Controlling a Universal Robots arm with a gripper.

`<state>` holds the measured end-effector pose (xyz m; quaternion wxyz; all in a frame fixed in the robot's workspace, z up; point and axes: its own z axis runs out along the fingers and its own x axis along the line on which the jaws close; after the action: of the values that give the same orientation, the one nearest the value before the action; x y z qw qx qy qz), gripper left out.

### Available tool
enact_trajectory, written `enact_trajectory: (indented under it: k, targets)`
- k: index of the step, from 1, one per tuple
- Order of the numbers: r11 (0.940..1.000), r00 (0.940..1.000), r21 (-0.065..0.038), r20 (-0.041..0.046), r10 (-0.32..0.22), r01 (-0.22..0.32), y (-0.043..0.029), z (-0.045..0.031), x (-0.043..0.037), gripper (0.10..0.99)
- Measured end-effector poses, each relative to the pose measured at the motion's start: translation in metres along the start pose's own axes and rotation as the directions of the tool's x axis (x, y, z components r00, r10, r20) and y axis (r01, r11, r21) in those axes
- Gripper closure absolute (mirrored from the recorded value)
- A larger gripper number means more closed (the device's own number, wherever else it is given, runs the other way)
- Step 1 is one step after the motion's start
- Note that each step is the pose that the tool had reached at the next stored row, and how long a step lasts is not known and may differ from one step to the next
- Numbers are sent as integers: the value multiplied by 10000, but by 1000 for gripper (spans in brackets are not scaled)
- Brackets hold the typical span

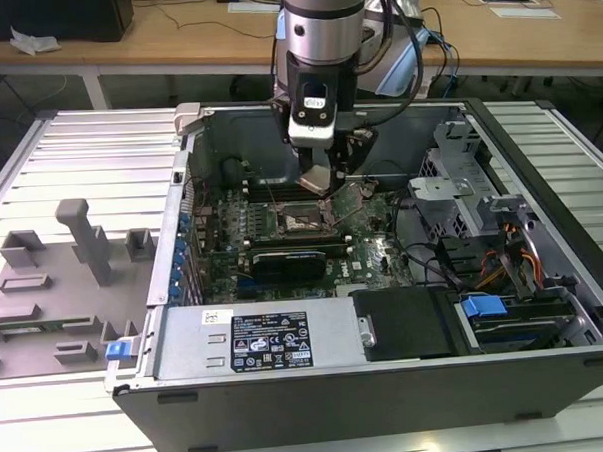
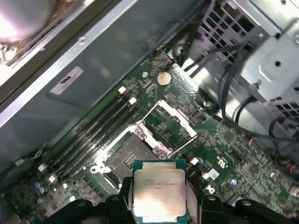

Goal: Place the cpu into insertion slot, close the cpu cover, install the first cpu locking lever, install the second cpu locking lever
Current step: 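Place the cpu into insertion slot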

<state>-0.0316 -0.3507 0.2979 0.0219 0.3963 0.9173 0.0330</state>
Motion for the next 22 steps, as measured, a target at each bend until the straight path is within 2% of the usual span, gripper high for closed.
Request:
enact_trajectory:
  k: [4,7,8,10,14,16,17,19,21,22]
  targets:
    - [9950,9949,10,79,1002,-1002,-1,12,0,545]
    - [9874,9873,12,126,1584,-1584,-1,19,0,545]
    - [9827,9826,13,148,1854,-1854,-2,22,0,545]
    - [9679,9677,10,201,2512,-2513,-2,31,0,545]
    - [9497,9494,4,251,3131,-3133,-3,39,1,545]
    - [9371,9367,-1,281,3489,-3490,-3,43,1,545]
    - [9240,9235,-6,309,3823,-3825,-4,47,1,545]
    - [9075,9070,-14,341,4198,-4200,-4,51,1,545]
    - [8776,8769,-28,392,4791,-4794,-5,58,1,545]
    - [8705,8698,-32,402,4918,-4921,-5,60,1,545]
